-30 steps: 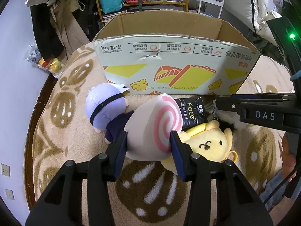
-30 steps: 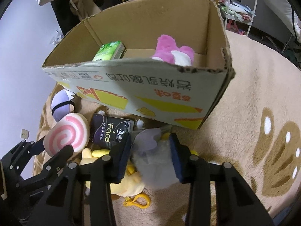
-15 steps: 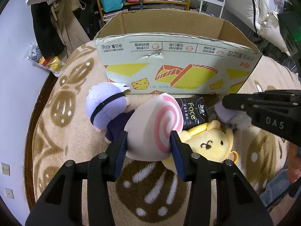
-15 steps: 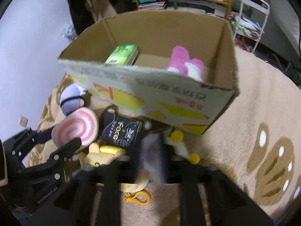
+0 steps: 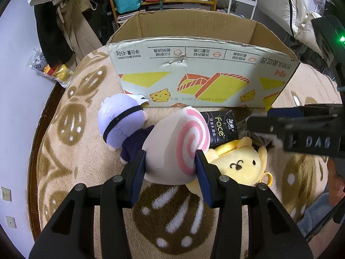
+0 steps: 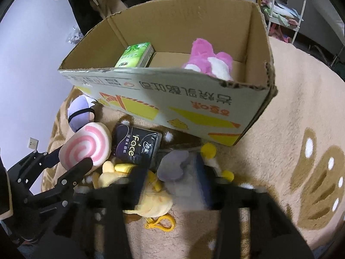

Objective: Organize soft objects

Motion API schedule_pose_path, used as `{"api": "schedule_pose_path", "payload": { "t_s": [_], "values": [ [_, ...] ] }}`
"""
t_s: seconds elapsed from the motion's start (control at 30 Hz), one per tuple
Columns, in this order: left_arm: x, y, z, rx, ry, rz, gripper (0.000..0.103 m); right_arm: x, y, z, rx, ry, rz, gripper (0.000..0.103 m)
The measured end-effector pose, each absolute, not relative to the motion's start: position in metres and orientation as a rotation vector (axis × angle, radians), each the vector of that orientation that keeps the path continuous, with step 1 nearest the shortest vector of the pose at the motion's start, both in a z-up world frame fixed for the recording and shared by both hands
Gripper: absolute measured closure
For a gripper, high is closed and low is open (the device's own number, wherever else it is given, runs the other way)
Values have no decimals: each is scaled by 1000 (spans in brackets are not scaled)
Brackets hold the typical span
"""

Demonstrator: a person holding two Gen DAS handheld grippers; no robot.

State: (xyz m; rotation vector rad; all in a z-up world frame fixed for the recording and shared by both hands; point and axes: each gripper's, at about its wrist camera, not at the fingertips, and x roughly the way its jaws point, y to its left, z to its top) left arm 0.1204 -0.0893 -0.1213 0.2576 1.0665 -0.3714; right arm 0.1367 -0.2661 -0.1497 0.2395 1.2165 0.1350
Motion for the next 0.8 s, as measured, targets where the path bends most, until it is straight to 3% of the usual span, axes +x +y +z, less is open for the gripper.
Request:
{"api": "schedule_pose_path", "payload": {
  "t_s": [0.4,0.5,0.8],
  "values": [
    [120,-89,-121,265,1067,-372,59,139,-251,-168,64,1259,82,46],
    [120,-90,-122,264,1067,-372,59,141,-250,-176,18,1285,60,55],
    [119,-90,-121,264,1062,-381,63,137,-255,-167,58,1264,95,57]
  ]
}}
